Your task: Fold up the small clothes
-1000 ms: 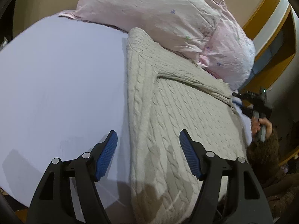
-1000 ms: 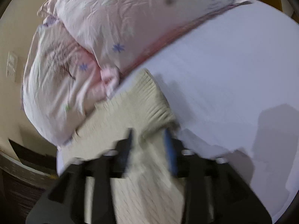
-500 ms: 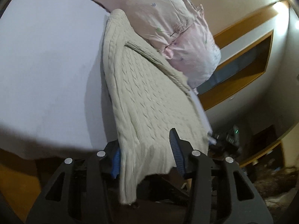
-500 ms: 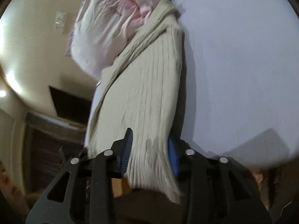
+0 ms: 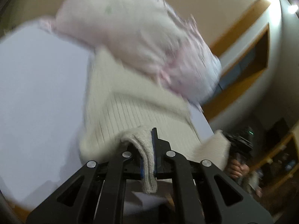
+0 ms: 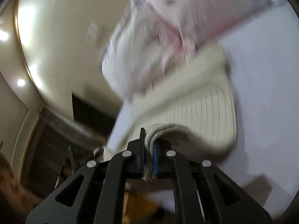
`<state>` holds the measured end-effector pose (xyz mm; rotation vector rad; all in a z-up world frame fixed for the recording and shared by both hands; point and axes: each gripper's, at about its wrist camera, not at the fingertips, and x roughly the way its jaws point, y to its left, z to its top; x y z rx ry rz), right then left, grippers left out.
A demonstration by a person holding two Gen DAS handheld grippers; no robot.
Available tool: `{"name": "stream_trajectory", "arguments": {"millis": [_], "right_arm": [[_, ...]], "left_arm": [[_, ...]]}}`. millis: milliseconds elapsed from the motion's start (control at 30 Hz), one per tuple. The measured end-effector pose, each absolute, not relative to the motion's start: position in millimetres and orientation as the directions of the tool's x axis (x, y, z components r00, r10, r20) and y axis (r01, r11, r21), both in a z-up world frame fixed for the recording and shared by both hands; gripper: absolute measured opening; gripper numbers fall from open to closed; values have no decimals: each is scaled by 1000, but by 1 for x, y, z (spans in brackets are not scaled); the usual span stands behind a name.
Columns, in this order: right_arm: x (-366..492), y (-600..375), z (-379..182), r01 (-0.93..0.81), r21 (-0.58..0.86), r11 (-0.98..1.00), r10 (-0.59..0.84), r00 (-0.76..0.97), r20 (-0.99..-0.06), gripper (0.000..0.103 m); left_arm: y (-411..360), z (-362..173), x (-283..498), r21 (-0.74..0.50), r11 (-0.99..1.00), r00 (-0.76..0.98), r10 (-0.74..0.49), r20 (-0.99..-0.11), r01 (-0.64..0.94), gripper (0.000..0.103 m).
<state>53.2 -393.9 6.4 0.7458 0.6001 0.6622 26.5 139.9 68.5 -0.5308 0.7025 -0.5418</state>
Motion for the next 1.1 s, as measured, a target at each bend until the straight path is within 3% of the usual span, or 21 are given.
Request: {"name": "stream_trajectory", "arguments": {"millis": [133,333,433,500,533,567,600,633,667,700,867,967,1100], "right_arm": [[133,-409,25,-292,813,503,656,742,-140,7],[246,-413,-30,19,870,493,525,791,-315,7],[258,-418,-47,83,871,484,486,803,-346,10],[264,-418,-55,89,881,465,484,807,-337,40],[264,-418,-57,68,887,456,490,813,-314,47],[261,-418,-53,35,887,460,490,823,-287,71],[256,-418,-48,32,877,479,472,833,-288,94],[247,-420,-40,28,858,512,431,857,-285,101],[237,-422,-32,21,836,548,384,882,-274,101],[230,-422,-26,2,816,578,360,897,-257,101],[232,-420,-19,-25,783,622,373,888,-268,101],[241,-412,-21,-18,777,629,394,869,-299,101],[236,-411,-20,-34,772,635,402,868,-293,101]], "left_arm": [[141,80,126,-573,803,747,-481,-459,166,6],[115,39,249,-472,881,689,-364,-627,36,6],[110,22,268,-462,887,654,-364,-663,26,6],[114,21,269,-500,865,637,-403,-657,32,8],[117,21,269,-527,849,631,-427,-648,33,11],[123,24,266,-577,815,619,-475,-625,43,24],[128,27,261,-606,794,621,-501,-603,53,51],[137,35,249,-616,785,652,-498,-572,59,65],[142,41,239,-610,790,680,-480,-554,61,81],[145,46,231,-599,798,705,-462,-539,65,83],[151,30,215,-564,825,629,-457,-629,35,81],[147,11,216,-561,827,571,-468,-674,15,70],[136,2,214,-577,817,570,-479,-667,11,56]]}}
